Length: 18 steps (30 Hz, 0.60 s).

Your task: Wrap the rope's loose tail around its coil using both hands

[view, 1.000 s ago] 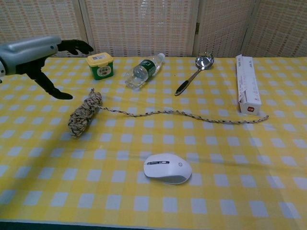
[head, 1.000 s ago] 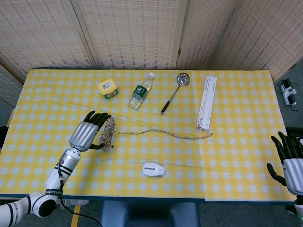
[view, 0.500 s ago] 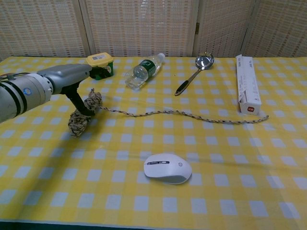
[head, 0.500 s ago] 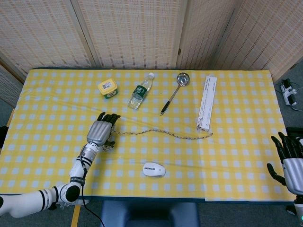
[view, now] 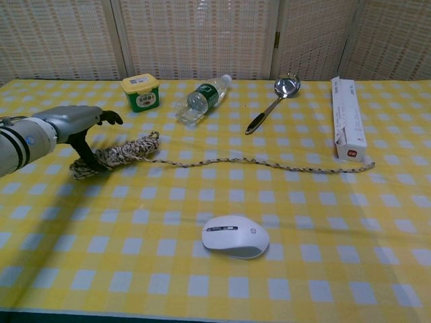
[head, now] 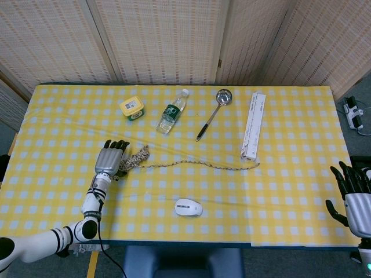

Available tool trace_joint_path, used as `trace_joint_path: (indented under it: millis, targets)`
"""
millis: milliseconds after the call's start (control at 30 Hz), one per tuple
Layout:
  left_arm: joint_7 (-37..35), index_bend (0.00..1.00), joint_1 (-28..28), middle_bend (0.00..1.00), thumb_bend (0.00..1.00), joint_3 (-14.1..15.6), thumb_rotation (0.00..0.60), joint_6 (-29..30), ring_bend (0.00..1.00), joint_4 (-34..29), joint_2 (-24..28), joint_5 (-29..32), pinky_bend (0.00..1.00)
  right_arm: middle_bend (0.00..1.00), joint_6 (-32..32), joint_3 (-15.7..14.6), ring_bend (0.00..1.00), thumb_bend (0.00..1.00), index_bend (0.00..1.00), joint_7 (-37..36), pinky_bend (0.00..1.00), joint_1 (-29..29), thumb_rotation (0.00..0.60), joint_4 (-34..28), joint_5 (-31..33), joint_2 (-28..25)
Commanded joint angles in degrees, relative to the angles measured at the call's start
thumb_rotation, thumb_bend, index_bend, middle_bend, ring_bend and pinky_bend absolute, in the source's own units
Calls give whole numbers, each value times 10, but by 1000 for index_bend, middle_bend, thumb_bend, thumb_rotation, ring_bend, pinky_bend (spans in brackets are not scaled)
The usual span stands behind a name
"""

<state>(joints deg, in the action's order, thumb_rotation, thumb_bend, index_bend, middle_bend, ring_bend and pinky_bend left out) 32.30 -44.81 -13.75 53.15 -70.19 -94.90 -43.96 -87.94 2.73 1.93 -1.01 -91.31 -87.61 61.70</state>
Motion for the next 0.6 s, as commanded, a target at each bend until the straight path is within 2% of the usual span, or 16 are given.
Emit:
trace_joint_path:
  millis: [33,133,267,600]
  targets:
    - [-24,236,7,206,202,-5,600,-10,210,7,6,9,162,0,-1,1,32,388,0,3,0,0,600,0,0,2]
    - [-54,341,13,305,208,-4,600,-15,301,10,9,-6,274,0,-5,1,33,388,0,6,0,2,600,0,0,4]
    - [-95,416,19,369,210,-3,600,-15,363,20,2,-35,320,0,-6,0,32,388,0,8,0,3,600,-1,0,5]
    - [-105,430,12,384,212,3,600,-24,378,49,-19,-49,329,0,-13,-1,15,388,0,9,0,9,600,-2,0,4]
